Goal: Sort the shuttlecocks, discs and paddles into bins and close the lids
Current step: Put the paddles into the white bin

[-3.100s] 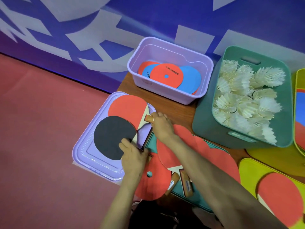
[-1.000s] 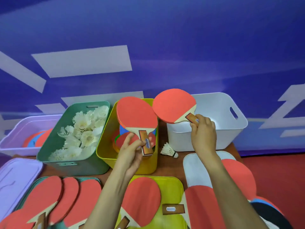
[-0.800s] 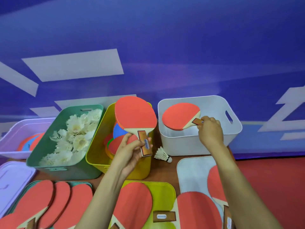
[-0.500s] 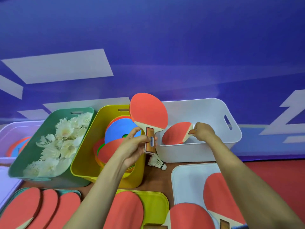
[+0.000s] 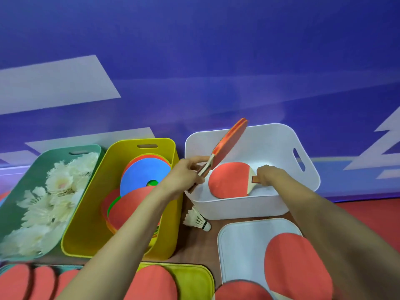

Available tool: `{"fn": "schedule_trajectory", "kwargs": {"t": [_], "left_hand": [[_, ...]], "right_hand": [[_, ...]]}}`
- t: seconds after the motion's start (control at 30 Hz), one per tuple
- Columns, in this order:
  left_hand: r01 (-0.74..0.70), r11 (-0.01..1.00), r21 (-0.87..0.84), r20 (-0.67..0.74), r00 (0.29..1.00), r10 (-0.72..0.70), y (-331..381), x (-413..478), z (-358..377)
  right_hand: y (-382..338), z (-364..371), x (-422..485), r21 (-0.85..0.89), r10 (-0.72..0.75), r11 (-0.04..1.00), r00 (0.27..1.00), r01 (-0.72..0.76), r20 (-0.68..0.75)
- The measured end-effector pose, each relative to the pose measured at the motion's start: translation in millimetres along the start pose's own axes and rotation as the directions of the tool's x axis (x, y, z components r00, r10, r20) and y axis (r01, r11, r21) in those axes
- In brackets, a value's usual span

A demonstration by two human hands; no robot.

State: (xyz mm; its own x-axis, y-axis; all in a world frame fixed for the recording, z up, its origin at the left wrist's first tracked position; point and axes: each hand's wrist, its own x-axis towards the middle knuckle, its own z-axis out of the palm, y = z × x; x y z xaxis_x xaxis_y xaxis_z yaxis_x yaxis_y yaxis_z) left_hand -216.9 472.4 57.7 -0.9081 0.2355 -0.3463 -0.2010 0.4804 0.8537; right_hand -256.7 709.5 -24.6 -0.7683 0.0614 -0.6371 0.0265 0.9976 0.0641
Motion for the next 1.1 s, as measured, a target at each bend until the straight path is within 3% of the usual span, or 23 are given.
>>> {"fn": "schedule_trajectory", "kwargs": {"t": [0.07, 0.13, 0.23, 0.33, 0.57, 0.7, 0.87, 1.1], "left_hand": [[-0.061, 0.963, 0.263, -0.013, 0.998, 0.067, 1, 15, 5], [-0.107, 0.854, 0.508, -0.029, 0.99, 0.141, 4, 27, 12], [-0.163, 0.743, 0.649, -0.008, 0.975, 0.221, 2, 43, 26], [-0.151, 0.67, 0.727, 0.01, 0.978, 0.21, -8, 64, 45], [-0.079, 0.661, 0.746, 0.001, 0.993, 0.117, -34, 88, 68], [-0.091, 0.668, 0.738, 0.08, 0.996, 0.048, -39, 89, 69], [-0.182, 0.809, 0.559, -0.06, 0.964, 0.259, -17, 57, 66], [-0.427, 0.807, 0.407, -0.28, 0.783, 0.556, -22, -59, 44]], "right_hand": [[4, -3, 0, 0.007, 0.008, 1.0, 1.0, -0.008, 0.014], [10, -8, -4, 0.012, 0.003, 1.0, 0.999, -0.004, 0.046], [24, -13, -6, 0.094, -0.02, 0.995, 0.997, 0.013, 0.075], [34, -8, -14, 0.146, -0.035, 0.989, 0.999, 0.035, 0.002], [46, 9, -34, 0.352, 0.044, 0.935, 0.969, 0.045, -0.242], [37, 13, -45, 0.449, 0.053, 0.882, 0.919, 0.14, -0.391], [8, 11, -71, 0.476, -0.006, 0.809, 0.815, 0.344, -0.579], [-36, 29, -137, 0.47, -0.052, 0.616, 0.627, 0.633, -0.777]]}}
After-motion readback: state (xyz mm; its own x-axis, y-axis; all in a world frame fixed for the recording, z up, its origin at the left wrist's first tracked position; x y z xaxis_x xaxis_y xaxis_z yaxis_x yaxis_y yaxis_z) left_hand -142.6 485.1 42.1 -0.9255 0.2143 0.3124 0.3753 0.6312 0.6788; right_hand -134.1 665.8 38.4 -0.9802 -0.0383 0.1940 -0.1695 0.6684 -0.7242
